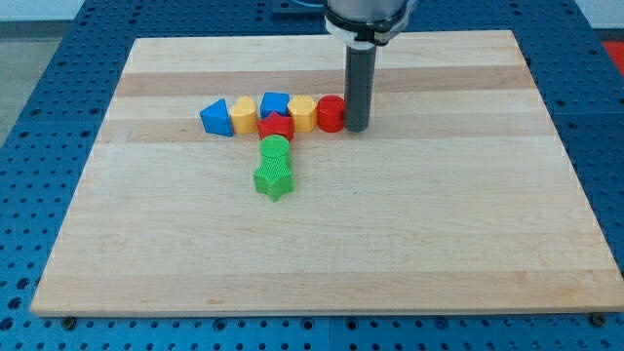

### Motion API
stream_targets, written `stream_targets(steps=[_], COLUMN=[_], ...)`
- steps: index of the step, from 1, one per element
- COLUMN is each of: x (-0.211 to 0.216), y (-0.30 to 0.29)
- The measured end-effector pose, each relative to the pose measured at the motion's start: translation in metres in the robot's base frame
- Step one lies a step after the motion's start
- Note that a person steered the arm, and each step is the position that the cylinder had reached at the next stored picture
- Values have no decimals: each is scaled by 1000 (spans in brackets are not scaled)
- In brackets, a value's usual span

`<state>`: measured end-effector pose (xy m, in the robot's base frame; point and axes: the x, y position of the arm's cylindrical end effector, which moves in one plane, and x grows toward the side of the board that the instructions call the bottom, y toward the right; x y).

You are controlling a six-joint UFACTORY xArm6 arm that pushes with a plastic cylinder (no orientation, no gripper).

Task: Slide the green star to the bottom right

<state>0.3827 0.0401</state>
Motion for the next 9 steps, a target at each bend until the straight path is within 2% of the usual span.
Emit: stream_targets(steps=[1,3,5,7,9], x=[9,92,142,146,98], y=[0,3,-46,-126,-171])
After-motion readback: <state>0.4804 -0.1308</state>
